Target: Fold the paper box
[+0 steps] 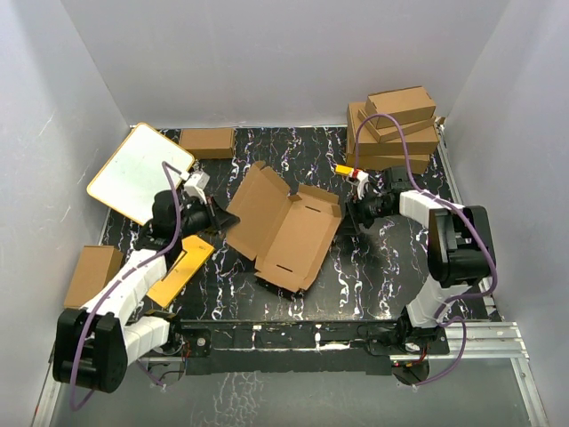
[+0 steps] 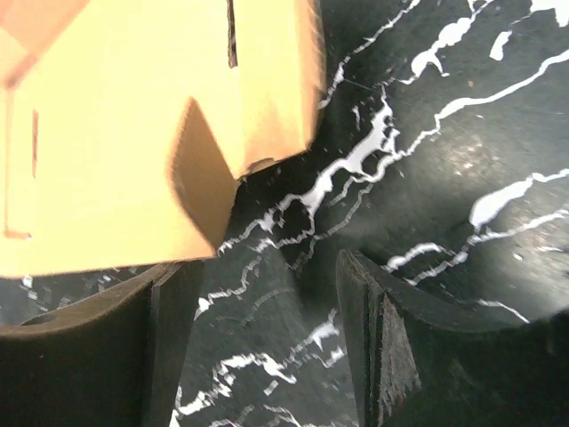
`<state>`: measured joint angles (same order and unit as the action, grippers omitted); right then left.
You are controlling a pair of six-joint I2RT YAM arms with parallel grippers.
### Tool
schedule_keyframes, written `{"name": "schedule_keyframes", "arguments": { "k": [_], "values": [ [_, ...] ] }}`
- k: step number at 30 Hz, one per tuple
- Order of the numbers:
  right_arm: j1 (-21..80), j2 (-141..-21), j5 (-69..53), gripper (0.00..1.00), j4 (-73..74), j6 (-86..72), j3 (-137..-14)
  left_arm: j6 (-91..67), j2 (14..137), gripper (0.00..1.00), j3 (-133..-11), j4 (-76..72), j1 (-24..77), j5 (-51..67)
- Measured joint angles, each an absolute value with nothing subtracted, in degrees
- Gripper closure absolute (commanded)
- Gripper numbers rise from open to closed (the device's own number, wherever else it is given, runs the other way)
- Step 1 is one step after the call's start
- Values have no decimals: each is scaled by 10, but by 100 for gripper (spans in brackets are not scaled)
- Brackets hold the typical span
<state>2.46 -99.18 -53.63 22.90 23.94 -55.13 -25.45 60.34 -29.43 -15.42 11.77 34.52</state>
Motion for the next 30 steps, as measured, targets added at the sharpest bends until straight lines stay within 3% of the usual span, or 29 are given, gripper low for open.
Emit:
{"name": "schedule_keyframes", "arguments": {
  "k": [7,11,15,20,30],
  "values": [
    [17,-892,-472,30,282,396,-538,-124,674,100,-420,-14,118,385],
    [13,-811,-510,0,325,539,-506,-65,701,100,-462,40,118,404],
    [21,-735,-578,2,389,770,-438,-28,722,100,-488,74,118,420],
    [93,-725,-576,1,419,933,-391,-6,756,100,-512,91,118,427],
    [205,-774,-485,23,337,990,-366,18,821,100,-531,98,118,430]
  ]
}}
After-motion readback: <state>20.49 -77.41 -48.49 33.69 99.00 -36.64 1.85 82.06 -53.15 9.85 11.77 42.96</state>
